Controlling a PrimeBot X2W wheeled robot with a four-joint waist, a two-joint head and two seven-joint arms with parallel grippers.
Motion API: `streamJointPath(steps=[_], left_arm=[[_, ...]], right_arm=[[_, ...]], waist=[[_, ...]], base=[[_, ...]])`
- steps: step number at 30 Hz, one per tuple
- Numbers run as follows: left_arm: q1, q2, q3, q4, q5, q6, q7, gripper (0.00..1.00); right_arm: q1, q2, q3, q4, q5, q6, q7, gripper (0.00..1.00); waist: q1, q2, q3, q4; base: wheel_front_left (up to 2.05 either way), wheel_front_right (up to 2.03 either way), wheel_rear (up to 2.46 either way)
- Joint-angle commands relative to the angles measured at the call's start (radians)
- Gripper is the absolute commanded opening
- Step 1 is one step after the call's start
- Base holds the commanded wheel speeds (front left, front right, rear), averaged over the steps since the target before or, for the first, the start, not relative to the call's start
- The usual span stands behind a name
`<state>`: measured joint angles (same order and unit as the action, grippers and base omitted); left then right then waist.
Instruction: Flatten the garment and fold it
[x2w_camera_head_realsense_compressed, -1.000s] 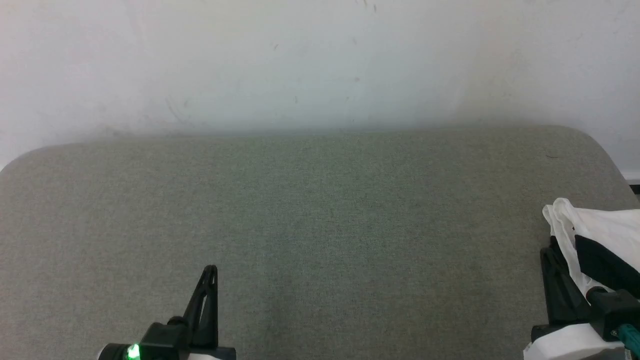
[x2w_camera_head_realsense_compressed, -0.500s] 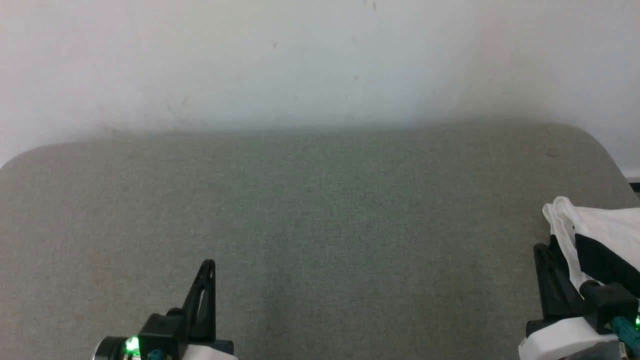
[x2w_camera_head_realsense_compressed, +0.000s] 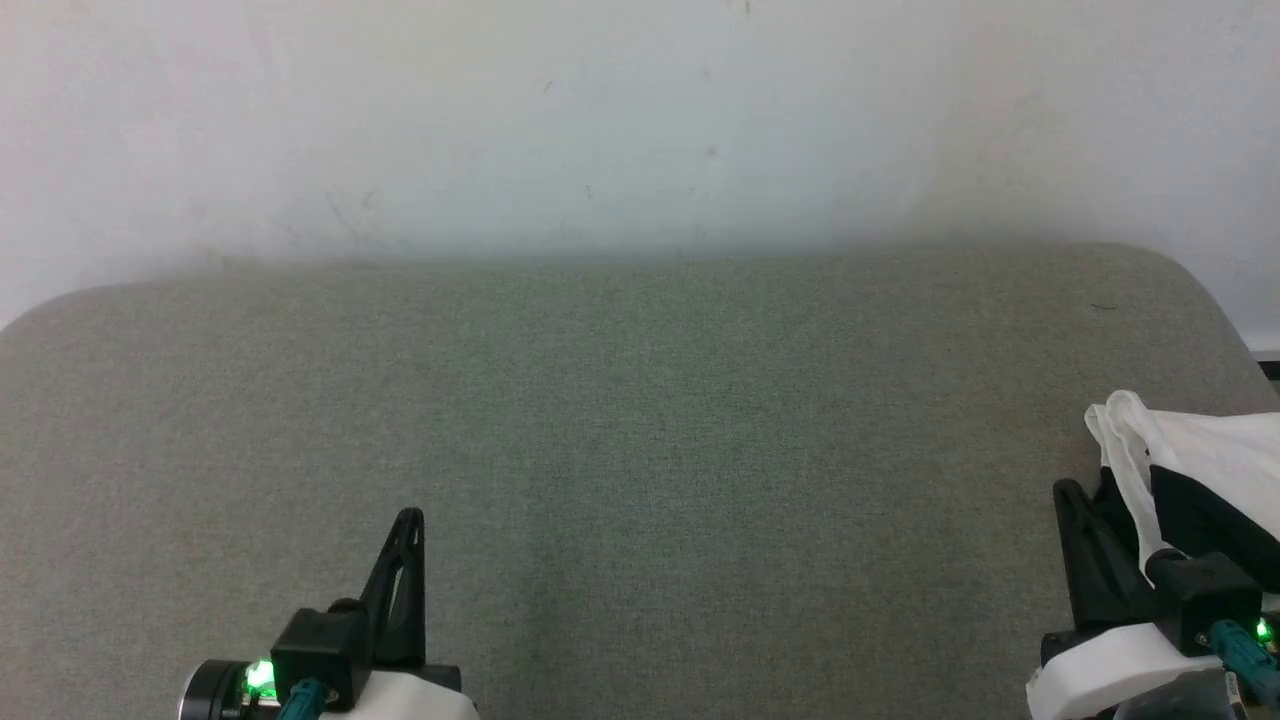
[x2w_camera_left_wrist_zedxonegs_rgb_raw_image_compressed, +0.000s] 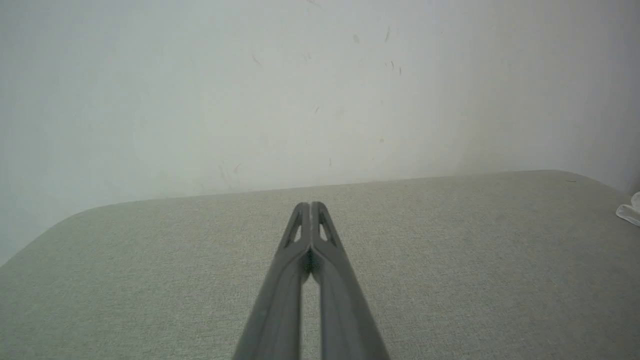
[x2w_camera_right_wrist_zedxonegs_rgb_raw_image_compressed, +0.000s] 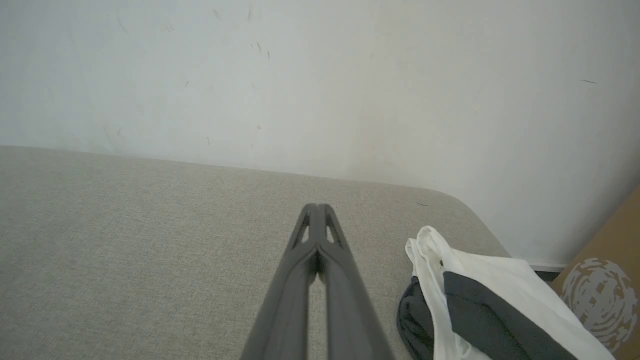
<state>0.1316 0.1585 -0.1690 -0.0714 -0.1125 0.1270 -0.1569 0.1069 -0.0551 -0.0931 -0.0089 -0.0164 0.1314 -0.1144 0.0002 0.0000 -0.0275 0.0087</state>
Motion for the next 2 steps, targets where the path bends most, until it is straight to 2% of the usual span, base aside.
streamJointPath(steps=[1,2], left_arm=[[-0.021,-0.008,0.009,0.005,0.009,-0.008,0.007,0.0],[-0.023,-0.009,0.011,0.006,0.011,-0.01,0.009,0.0]], right_arm=[[-0.018,0.002,0.004,0.001,0.006,0.0,0.005,0.0],[-0.019,0.002,0.006,0.001,0.006,0.0,0.007,0.0]], waist=[[-0.0001,0.0,0.0,0.0],[-0.0001,0.0,0.001,0.0]], base=[[0.0,0.0,0.0],[0.0,0.0,0.0]])
